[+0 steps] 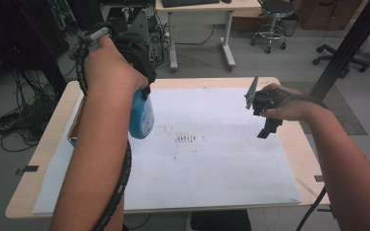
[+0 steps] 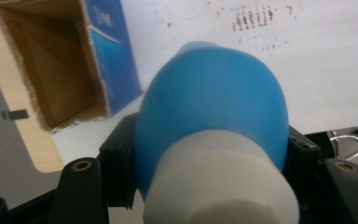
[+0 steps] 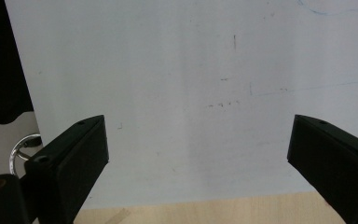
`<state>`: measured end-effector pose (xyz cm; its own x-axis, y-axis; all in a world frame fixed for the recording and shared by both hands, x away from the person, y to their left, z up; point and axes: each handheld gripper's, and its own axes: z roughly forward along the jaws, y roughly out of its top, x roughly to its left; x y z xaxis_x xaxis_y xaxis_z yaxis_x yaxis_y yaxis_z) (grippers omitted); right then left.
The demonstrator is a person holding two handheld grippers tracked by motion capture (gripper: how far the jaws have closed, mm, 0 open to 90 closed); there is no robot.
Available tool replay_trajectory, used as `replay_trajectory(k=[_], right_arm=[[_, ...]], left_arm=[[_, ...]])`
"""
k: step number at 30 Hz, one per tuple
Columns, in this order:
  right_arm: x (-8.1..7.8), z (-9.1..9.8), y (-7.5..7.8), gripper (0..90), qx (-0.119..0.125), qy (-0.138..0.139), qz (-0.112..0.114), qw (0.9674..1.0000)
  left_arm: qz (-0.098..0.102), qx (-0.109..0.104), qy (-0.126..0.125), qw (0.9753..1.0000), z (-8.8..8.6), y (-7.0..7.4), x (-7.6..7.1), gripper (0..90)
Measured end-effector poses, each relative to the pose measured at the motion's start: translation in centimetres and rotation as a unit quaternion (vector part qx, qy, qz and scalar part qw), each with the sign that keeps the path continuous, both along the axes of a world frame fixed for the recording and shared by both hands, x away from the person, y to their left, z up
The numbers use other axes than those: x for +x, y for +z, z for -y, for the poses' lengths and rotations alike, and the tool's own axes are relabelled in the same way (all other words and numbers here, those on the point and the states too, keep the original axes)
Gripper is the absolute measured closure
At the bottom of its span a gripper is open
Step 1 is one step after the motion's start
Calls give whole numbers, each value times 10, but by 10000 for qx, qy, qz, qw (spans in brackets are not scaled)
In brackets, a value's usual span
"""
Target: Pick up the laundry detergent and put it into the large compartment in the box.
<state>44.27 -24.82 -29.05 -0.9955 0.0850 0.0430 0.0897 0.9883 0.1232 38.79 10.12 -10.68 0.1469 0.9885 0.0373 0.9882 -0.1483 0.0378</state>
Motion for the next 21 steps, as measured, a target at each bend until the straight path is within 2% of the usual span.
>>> replay_trajectory(k=[3, 12, 15, 21], right_arm=[[0, -1, 0, 52, -9, 20, -5, 10000], [0, -1, 0, 51, -42, -14, -19, 10000], [-1, -2, 1, 51, -42, -44, -21, 10000], [0, -2, 1, 51, -68, -58, -18, 10000]], left_arm=[[111, -30, 160, 9998, -8, 9, -2, 371], [198, -31, 427, 9989, -33, 33, -4, 371], [248, -64, 603, 9979, -47, 42, -2, 371], [235, -72, 780, 9966, -61, 48, 2, 372]])
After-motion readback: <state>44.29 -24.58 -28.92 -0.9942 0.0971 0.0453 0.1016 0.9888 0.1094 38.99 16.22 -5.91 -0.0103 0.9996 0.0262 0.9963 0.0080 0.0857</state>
